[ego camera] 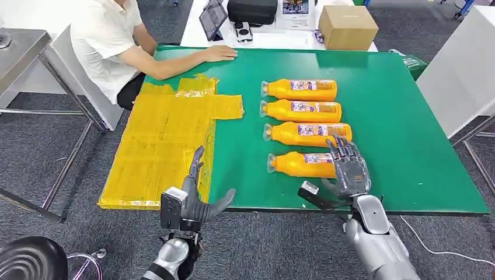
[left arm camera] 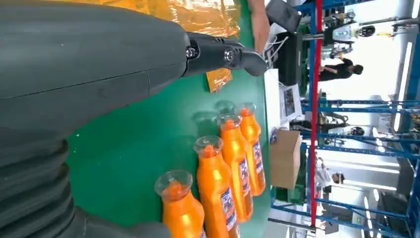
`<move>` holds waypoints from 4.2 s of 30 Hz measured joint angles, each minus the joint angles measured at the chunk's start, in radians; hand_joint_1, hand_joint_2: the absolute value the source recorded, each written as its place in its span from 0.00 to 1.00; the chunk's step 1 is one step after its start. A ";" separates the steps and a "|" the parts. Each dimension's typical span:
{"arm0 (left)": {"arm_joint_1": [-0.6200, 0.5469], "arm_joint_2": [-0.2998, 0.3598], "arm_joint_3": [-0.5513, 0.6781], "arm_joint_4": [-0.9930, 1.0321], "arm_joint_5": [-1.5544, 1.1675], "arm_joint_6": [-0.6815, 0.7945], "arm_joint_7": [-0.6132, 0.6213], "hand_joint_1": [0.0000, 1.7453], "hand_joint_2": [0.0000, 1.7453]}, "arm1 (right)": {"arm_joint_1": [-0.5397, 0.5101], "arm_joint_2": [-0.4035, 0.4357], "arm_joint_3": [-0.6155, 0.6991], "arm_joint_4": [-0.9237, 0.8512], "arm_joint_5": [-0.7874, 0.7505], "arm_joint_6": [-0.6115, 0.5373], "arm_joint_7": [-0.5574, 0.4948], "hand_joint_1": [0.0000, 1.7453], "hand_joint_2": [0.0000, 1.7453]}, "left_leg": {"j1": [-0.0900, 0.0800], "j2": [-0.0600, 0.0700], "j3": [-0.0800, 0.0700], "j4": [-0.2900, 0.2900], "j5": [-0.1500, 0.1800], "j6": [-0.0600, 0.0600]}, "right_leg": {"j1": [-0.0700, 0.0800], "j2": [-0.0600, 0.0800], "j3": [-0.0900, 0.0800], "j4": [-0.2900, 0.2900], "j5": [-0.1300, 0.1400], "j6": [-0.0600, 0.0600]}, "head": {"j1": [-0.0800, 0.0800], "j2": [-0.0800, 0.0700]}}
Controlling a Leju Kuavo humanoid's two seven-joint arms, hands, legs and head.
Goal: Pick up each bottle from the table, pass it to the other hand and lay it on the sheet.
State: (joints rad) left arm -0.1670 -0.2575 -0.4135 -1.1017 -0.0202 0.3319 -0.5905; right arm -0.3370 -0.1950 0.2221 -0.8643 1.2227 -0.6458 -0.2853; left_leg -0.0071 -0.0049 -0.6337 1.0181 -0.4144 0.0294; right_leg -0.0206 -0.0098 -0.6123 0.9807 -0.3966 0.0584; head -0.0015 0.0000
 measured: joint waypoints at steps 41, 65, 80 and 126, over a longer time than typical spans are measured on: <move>0.004 -0.002 -0.010 -0.005 -0.008 -0.030 0.027 0.00 1.00 | -0.064 -0.099 0.119 0.124 0.010 0.190 0.131 0.00 1.00 | 0.000 0.003 0.005 0.000 -0.001 -0.001 | 0.000 0.003 0.002 -0.001 0.000 0.000 | 0.001 0.000; -0.008 -0.007 -0.039 -0.002 0.041 -0.063 0.023 0.00 1.00 | -0.160 -0.036 0.119 0.322 -0.069 0.341 0.083 1.00 1.00 | 0.002 0.013 0.036 0.000 -0.012 -0.002 | 0.003 0.014 0.020 -0.002 -0.006 -0.002 | 0.001 0.000; -0.008 -0.007 -0.040 -0.002 0.039 -0.063 0.028 0.00 1.00 | -0.157 -0.061 0.127 0.320 -0.079 0.362 0.103 1.00 1.00 | 0.002 0.006 0.040 0.000 -0.015 0.001 | 0.002 0.009 0.028 -0.007 -0.010 0.001 | 0.001 0.000; 0.054 0.024 -0.094 -0.137 0.598 -0.256 0.227 0.00 1.00 | 0.028 0.297 0.138 0.003 -0.789 0.492 -0.183 1.00 1.00 | 0.008 0.007 0.020 -0.001 -0.016 -0.002 | 0.007 0.010 0.022 -0.007 -0.010 0.000 | 0.001 0.000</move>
State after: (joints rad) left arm -0.1125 -0.2335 -0.5077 -1.2391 0.5780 0.0762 -0.3635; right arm -0.3089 0.1018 0.3600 -0.8618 0.4341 -0.1536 -0.4685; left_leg 0.0013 0.0021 -0.6132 1.0175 -0.4307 0.0271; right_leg -0.0136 0.0002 -0.5904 0.9735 -0.4062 0.0583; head -0.0008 0.0000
